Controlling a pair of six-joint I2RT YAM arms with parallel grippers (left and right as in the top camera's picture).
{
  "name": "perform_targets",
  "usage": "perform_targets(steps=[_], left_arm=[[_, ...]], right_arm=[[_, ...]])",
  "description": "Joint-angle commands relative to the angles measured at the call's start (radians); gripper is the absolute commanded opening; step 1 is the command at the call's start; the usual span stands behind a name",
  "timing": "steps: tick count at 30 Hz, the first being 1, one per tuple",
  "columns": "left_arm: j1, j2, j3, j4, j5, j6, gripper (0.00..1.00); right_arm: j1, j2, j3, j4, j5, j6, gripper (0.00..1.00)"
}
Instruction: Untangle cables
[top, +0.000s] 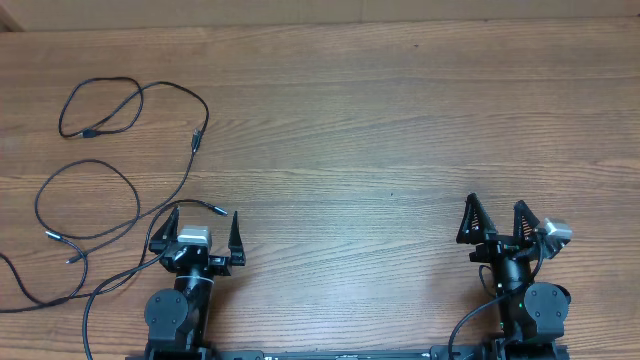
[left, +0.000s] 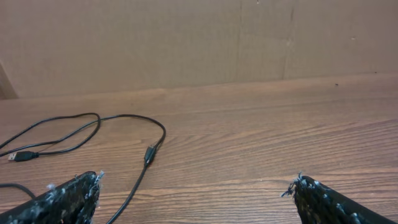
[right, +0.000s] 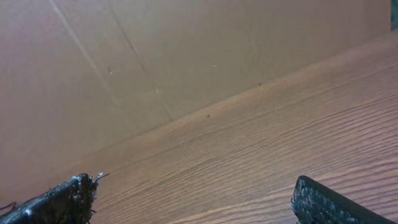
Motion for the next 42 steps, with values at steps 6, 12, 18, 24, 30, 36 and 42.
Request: perform_targets(steps=[6, 12, 18, 24, 30, 36, 42], left_arm=[[0.006, -0.009, -0.003, -0.001, -0.012, 0.023, 1.00], [0.006, -0.009, -0.003, -0.001, -0.012, 0.023, 1.00], [0.006, -0.009, -0.003, -0.001, -0.012, 0.023, 1.00], [0.006, -0.009, -0.003, -0.001, -0.012, 0.023, 1.00], [0.006, -0.009, -0.003, -0.001, -0.012, 0.023, 1.00], [0.006, -0.009, -0.003, -0.001, -0.012, 0.023, 1.00], [0.006, -0.009, -0.003, -0.001, -0.012, 0.023, 1.00]], right_arm=[[-0.002, -0.008, -0.011, 0.002, 0.006, 0.000, 1.00], [-0.002, -0.008, -0.011, 0.002, 0.006, -0.005, 1.00], [-0.002, -0.008, -0.011, 0.003, -0.034, -0.068, 1.00], [-0.002, -0.008, -0.011, 0.003, -0.043, -0.102, 1.00], [-0.002, -0.008, -0.011, 0.005, -0.043, -0.102, 1.00], [-0.002, -0.008, -0.011, 0.005, -0.043, -0.102, 1.00], [-0.002, -0.008, -0.011, 0.005, -0.043, -0.102, 1.00]])
